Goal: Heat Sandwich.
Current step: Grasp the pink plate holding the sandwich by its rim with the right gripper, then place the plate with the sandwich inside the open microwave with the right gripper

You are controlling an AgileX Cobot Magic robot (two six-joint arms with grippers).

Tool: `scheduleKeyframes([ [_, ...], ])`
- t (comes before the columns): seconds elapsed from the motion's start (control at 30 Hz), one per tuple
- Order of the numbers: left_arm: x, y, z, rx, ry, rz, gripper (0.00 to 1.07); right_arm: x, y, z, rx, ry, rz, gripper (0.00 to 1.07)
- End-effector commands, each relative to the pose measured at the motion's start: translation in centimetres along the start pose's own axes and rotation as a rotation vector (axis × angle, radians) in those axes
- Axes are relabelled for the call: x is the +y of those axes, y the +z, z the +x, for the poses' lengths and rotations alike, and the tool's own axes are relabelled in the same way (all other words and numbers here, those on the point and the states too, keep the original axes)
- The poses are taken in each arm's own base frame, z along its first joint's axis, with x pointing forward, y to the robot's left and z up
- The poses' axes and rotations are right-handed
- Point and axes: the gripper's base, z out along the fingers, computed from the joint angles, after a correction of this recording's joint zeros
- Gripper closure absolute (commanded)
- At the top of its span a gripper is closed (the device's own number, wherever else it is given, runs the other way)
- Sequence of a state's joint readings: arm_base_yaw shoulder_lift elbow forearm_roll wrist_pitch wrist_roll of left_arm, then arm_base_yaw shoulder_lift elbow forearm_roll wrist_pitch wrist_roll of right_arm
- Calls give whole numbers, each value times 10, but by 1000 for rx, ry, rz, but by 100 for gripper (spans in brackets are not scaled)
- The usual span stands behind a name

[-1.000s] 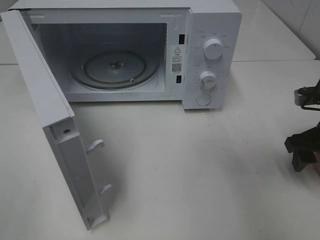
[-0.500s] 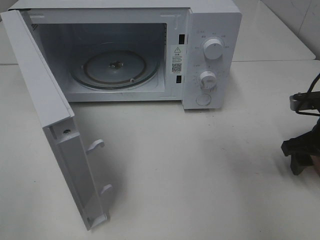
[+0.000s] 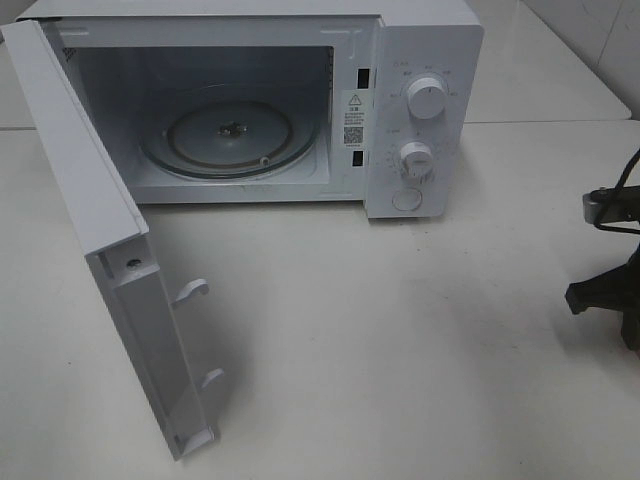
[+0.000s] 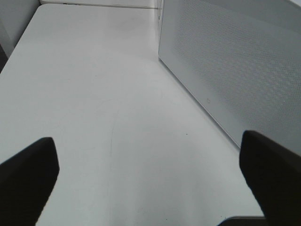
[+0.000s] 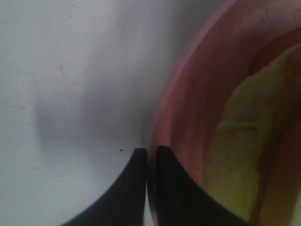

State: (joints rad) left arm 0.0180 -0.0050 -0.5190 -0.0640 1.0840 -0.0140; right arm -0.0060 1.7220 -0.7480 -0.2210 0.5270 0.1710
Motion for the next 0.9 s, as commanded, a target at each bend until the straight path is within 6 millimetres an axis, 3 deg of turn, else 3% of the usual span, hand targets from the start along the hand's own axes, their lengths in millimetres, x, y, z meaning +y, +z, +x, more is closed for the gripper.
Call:
scheduleKeyframes([
  [0.03,0,-3,1,-36,-5,-1,7,-3,1,1,18,7,10,107],
  [0.53,0,-3,1,-36,-5,-1,7,-3,-1,4,43,6,46,107],
  [0.9,0,-3,1,-36,-5,-1,7,21,-8,7,78,-123,159,107],
])
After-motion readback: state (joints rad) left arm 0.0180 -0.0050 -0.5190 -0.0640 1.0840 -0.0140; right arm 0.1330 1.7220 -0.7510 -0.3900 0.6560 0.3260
